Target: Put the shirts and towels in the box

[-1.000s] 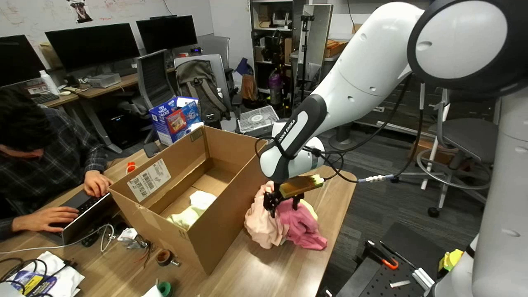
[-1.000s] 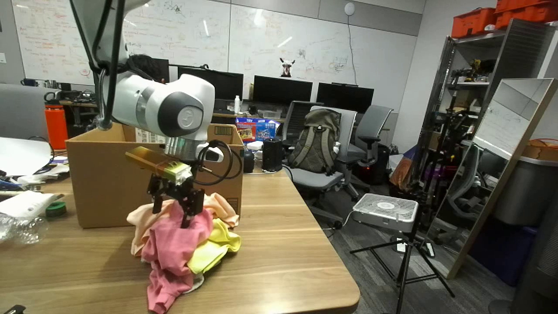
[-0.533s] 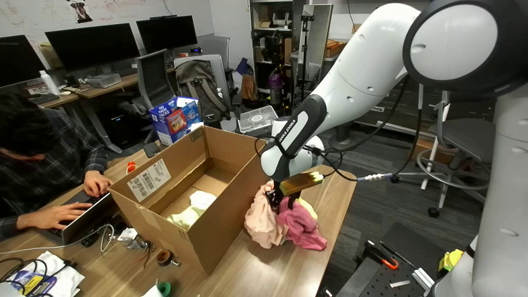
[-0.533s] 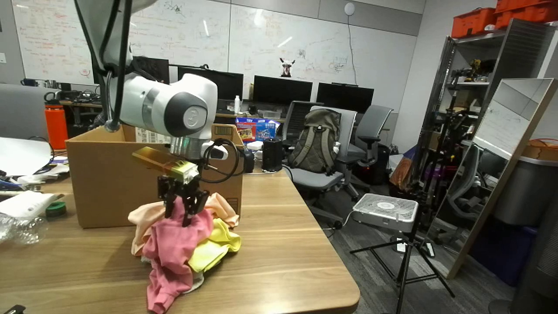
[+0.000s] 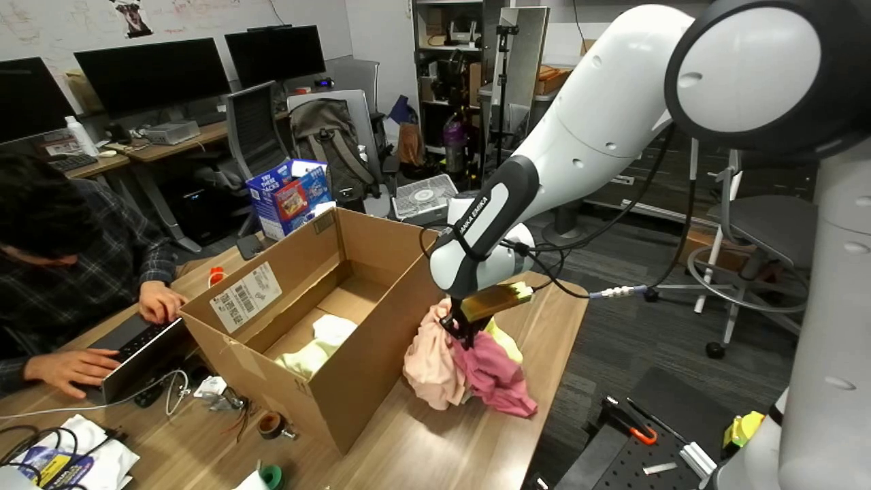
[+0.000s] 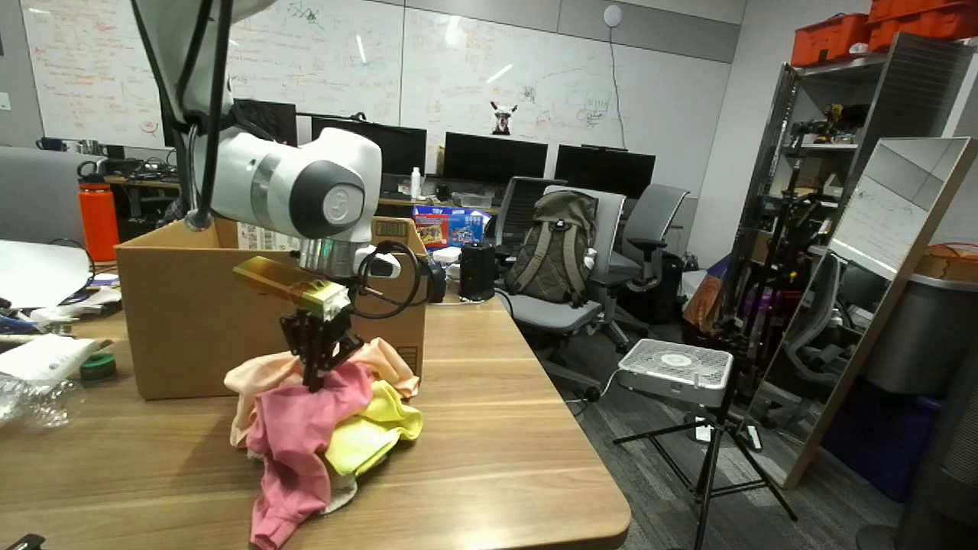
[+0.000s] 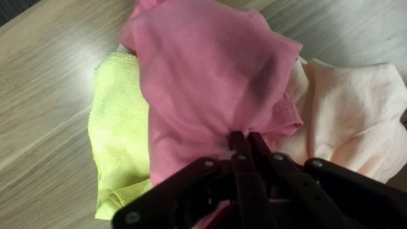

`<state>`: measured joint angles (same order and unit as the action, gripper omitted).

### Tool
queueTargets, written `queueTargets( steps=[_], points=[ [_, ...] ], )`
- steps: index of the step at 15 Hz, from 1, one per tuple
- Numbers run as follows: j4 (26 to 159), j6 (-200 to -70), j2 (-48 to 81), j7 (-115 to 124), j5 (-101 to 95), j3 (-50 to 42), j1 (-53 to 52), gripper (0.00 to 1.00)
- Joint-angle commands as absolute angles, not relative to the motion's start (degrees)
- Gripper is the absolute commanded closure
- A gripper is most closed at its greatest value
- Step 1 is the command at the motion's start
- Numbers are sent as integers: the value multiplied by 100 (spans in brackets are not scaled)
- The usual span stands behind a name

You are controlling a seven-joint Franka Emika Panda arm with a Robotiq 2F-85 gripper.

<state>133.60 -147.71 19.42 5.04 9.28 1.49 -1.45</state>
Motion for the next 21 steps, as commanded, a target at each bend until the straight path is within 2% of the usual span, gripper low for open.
queueTargets(
  steps=[1, 10, 21],
  points=[
    [13200, -14814, 1907, 579, 1127, 261, -117, 97],
    [12757, -14587, 1044, 94, 3799, 1066, 184, 98],
    [12932, -14235, -561, -1068, 6256, 808, -203, 98]
  ],
)
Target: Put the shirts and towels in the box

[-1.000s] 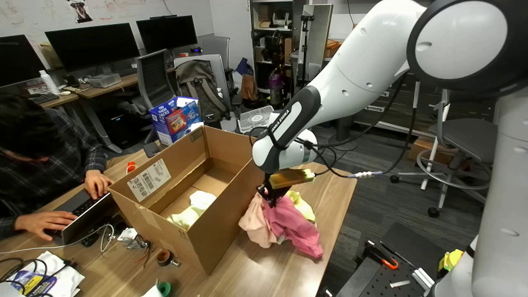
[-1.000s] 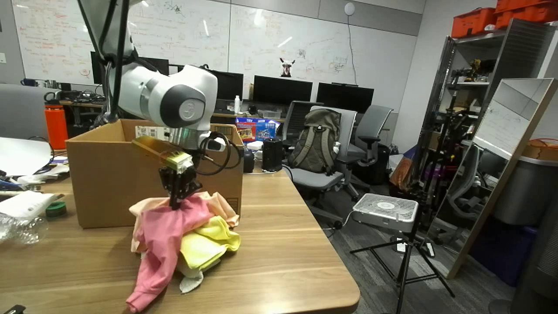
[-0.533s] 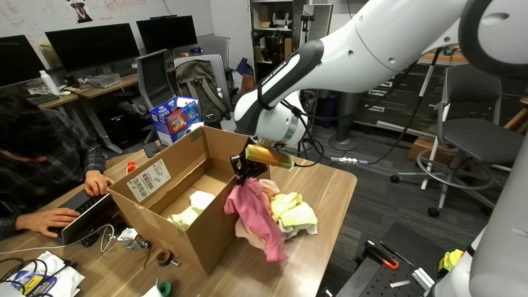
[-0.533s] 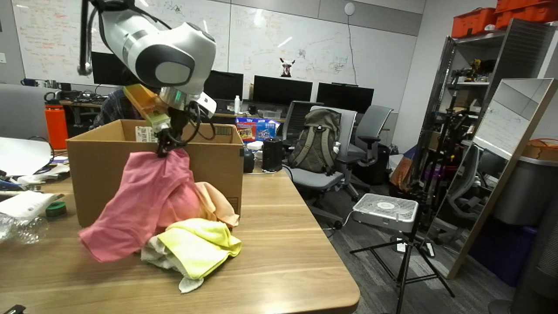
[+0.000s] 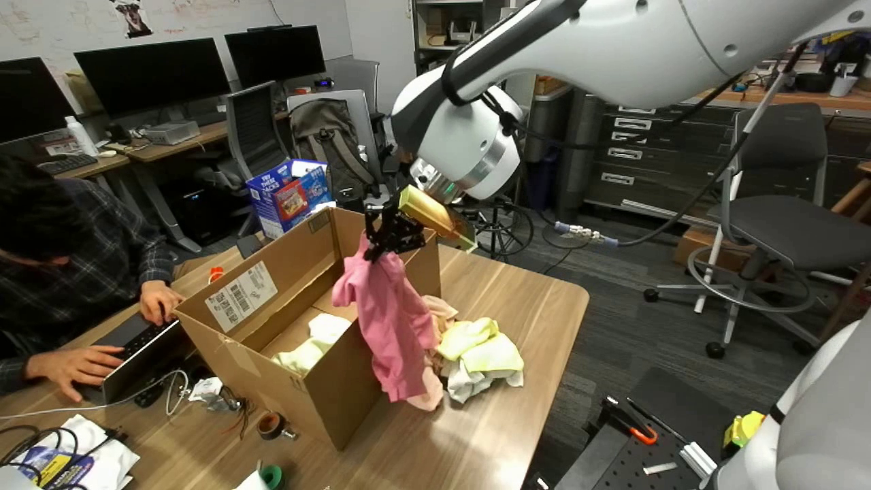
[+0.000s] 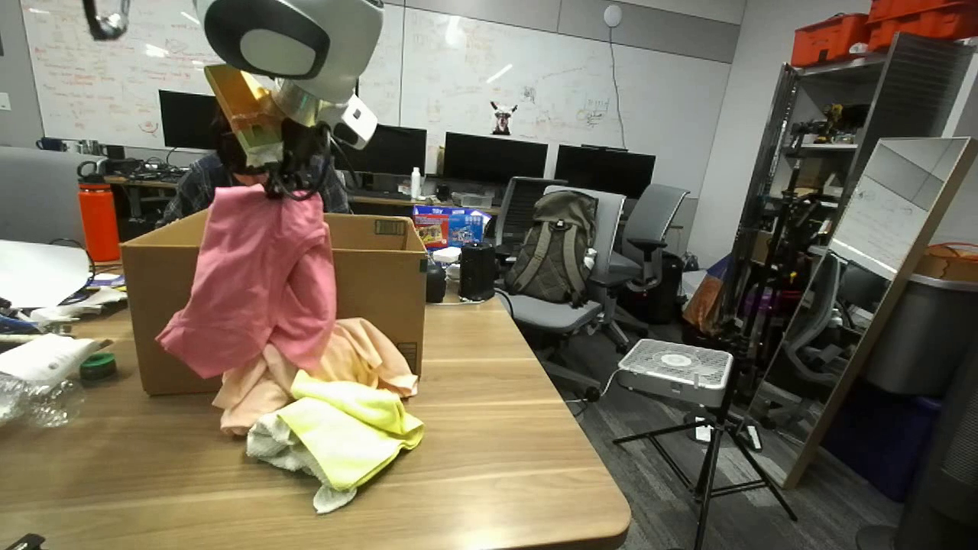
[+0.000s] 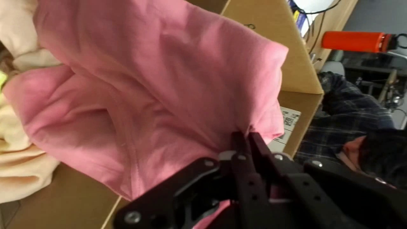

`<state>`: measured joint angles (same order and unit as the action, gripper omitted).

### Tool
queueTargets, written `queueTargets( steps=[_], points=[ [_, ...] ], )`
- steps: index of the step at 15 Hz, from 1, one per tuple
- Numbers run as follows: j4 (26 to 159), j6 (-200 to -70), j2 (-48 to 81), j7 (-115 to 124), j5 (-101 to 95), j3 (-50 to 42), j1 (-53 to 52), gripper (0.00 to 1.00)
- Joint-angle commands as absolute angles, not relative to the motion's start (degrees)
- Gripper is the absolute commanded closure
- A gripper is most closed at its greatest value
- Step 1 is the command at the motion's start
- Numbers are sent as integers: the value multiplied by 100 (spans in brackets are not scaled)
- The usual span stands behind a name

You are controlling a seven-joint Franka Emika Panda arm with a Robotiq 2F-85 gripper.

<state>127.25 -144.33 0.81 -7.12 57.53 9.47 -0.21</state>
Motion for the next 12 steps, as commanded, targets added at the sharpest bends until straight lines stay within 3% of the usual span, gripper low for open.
queueTargets(
  steps=[1, 7, 12],
  points=[
    [12964, -14215, -751, -1164, 6388, 809, -277, 98],
    [12868, -14386, -1419, -1082, 6282, 1036, -817, 98],
    [12456, -15155, -1090, -700, 6053, 1423, -1155, 98]
  ],
)
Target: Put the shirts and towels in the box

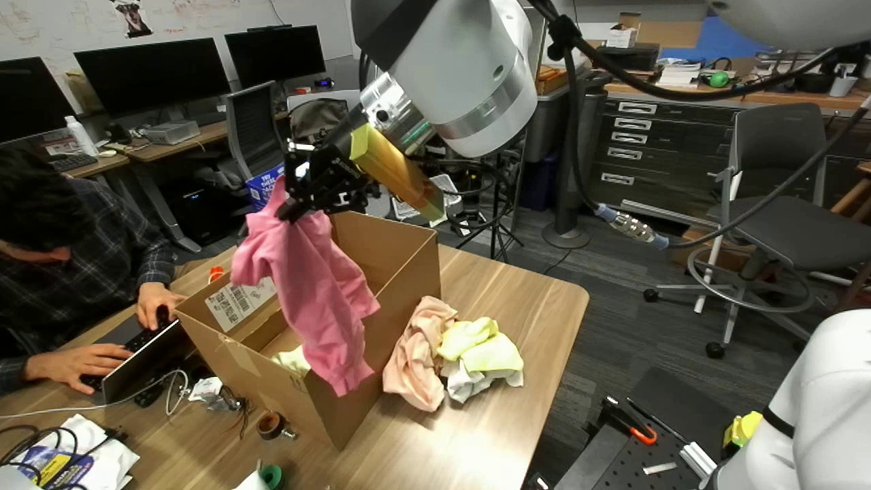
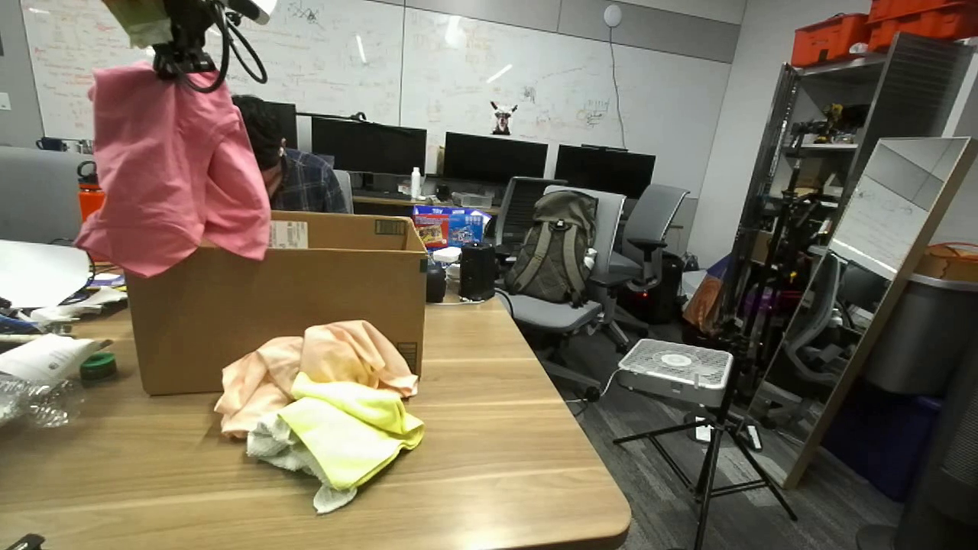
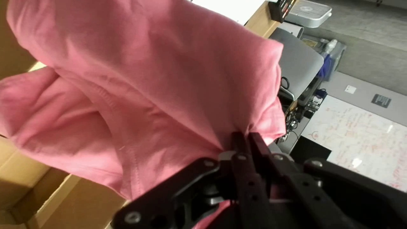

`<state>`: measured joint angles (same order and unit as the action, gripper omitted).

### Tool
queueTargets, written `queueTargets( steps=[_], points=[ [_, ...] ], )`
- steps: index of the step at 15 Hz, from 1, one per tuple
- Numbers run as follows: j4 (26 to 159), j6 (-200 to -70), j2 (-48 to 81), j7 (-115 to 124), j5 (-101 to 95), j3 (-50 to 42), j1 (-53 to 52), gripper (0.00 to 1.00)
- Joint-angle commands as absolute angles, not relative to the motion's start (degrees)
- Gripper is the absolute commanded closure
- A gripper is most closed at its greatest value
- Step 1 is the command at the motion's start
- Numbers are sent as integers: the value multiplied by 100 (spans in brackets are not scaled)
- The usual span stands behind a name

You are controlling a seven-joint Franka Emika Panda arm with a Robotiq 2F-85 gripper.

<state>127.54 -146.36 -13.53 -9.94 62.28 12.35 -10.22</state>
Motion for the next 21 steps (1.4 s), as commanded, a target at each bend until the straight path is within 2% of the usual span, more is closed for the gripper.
queueTargets(
  steps=[1, 10, 19, 20, 21],
  points=[
    [12365, -15404, -921, -522, 5891, 1513, -1167, 98],
    [11878, -16958, 327, 2234, 3223, 1511, -989, 98],
    [11381, -16786, 875, 4935, 779, 496, -1077, 98],
    [11353, -16696, 911, 5118, 541, 404, -1106, 91],
    [11348, -16583, 919, 5382, 215, 279, -1160, 67]
  ],
)
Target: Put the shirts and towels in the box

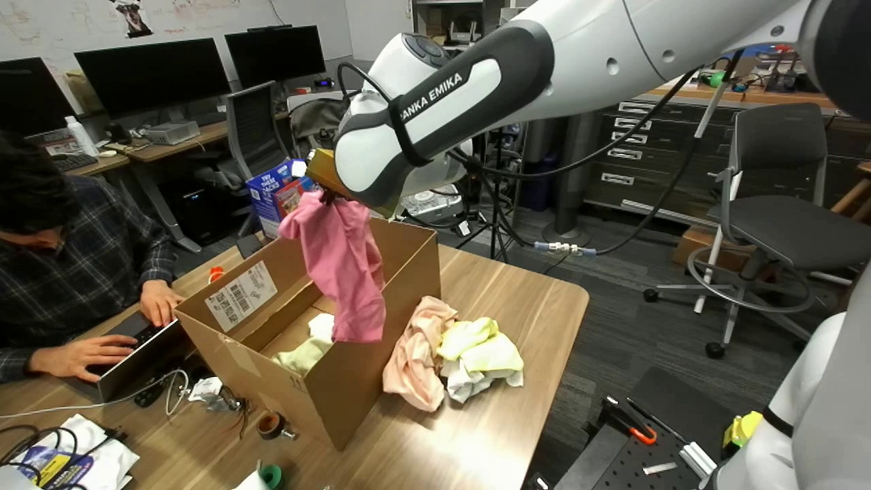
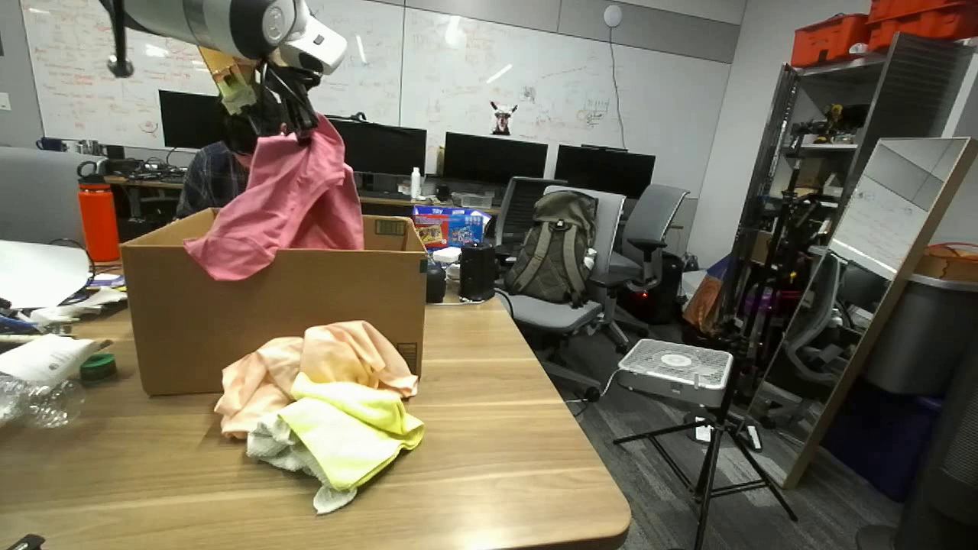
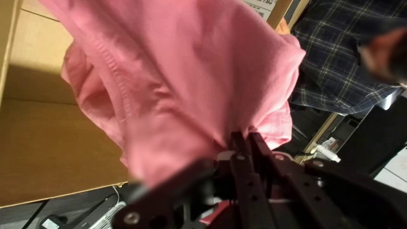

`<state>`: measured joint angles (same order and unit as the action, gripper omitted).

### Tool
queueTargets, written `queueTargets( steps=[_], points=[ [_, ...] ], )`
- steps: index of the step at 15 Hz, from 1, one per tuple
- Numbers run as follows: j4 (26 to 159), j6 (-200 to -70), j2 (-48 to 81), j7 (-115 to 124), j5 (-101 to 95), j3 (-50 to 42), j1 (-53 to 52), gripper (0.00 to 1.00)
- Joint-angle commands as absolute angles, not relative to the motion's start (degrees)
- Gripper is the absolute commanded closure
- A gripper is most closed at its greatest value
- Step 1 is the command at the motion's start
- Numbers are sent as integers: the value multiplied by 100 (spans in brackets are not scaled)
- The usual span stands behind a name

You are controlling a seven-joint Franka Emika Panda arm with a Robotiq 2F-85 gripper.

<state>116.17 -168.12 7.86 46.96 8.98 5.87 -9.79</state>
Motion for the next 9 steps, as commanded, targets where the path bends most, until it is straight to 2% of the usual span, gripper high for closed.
queueTargets(
  steps=[1, 3, 9],
  points=[
    [11327, -16417, 935, 5504, -27, 214, -1181, 66],
    [11314, -16107, 937, 5605, -295, 203, -1183, 56],
    [11489, -14958, 740, 4808, 277, 542, -1019, 10]
  ],
)
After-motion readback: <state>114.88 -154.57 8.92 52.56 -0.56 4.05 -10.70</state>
